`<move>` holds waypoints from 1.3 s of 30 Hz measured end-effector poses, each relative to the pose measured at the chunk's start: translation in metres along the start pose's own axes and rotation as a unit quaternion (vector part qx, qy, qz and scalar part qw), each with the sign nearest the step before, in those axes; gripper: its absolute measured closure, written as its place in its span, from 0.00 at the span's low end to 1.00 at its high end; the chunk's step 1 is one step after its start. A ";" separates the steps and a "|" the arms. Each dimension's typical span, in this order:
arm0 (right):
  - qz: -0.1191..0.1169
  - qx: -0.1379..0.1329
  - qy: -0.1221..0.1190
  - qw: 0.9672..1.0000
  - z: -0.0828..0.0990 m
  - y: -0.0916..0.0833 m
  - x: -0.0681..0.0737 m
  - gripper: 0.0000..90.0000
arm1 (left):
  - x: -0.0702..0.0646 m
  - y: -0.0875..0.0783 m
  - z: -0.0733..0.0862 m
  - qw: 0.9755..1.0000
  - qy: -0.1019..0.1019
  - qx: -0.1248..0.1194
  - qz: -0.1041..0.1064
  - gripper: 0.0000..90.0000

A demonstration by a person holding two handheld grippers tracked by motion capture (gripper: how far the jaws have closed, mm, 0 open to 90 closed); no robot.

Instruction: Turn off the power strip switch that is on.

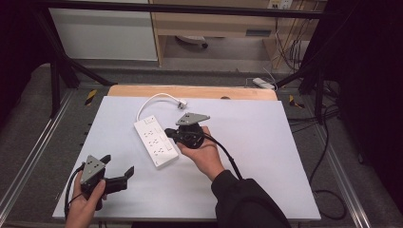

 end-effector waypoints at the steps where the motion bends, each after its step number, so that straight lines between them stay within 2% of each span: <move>1: 0.000 0.002 0.000 1.000 0.001 0.002 0.000 1.00 | 0.000 0.000 0.000 1.000 0.000 0.000 0.000 0.05; 14: 0.006 0.032 0.001 0.999 0.020 0.024 0.000 1.00 | 0.000 0.000 0.000 1.000 0.002 0.001 0.002 0.05; 24: 0.008 0.054 0.009 0.998 0.036 0.032 -0.001 1.00 | 0.000 0.000 0.000 1.000 0.001 0.001 0.002 0.05; 39: 0.019 0.078 0.017 0.997 0.050 0.047 -0.006 1.00 | 0.000 0.000 0.000 1.000 0.002 0.001 0.003 0.05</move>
Point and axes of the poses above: each handheld gripper's, and its own axes: y roughly forward along the jaws, z roughly out of its underside, x roughly to its left, the point moved 7 cm from there along y, roughly forward along the jaws, and after that the axes turned 1 degree about y, right-handed, at the moved point
